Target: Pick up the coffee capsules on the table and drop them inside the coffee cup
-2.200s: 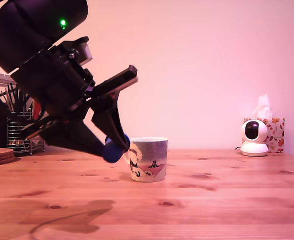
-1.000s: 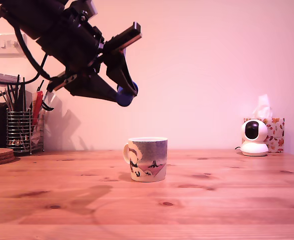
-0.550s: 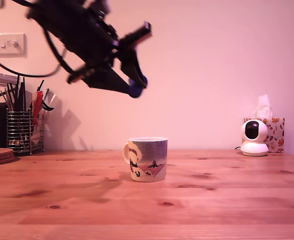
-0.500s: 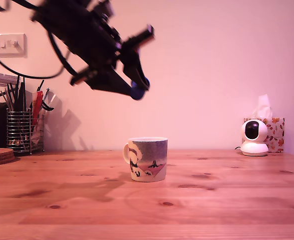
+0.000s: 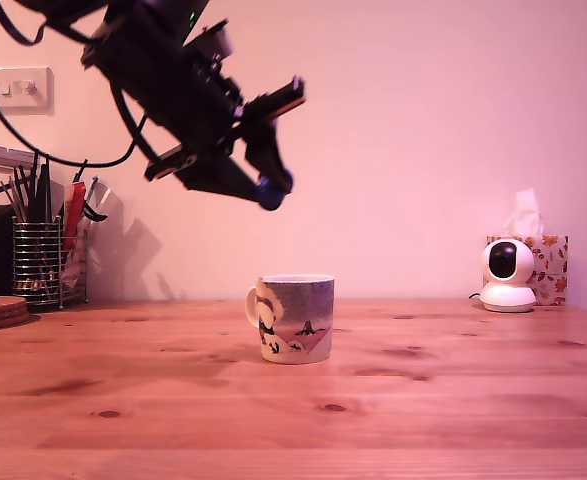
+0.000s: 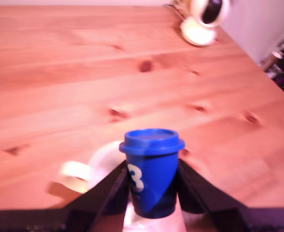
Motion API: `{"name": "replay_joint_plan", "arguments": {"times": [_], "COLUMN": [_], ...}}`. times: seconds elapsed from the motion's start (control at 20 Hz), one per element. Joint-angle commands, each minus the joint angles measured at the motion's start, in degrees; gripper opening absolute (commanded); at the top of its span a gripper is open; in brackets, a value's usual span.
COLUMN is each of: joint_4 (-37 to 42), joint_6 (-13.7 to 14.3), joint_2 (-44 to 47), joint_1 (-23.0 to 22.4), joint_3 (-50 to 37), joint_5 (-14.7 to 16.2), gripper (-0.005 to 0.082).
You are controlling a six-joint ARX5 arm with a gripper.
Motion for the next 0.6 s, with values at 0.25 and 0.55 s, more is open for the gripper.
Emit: {"name": "replay_joint_plan", "arguments": {"times": [0.25, 0.55], "joint_4": [0.7, 0.3], "joint_6": [1.5, 1.9], "joint_2": [3.7, 7.2], "joint_1": [1.0, 0.8], "joint_3": [0.9, 3.6], "joint_5": [0.5, 2.4], "gripper": [0.0148, 0.0148]}}
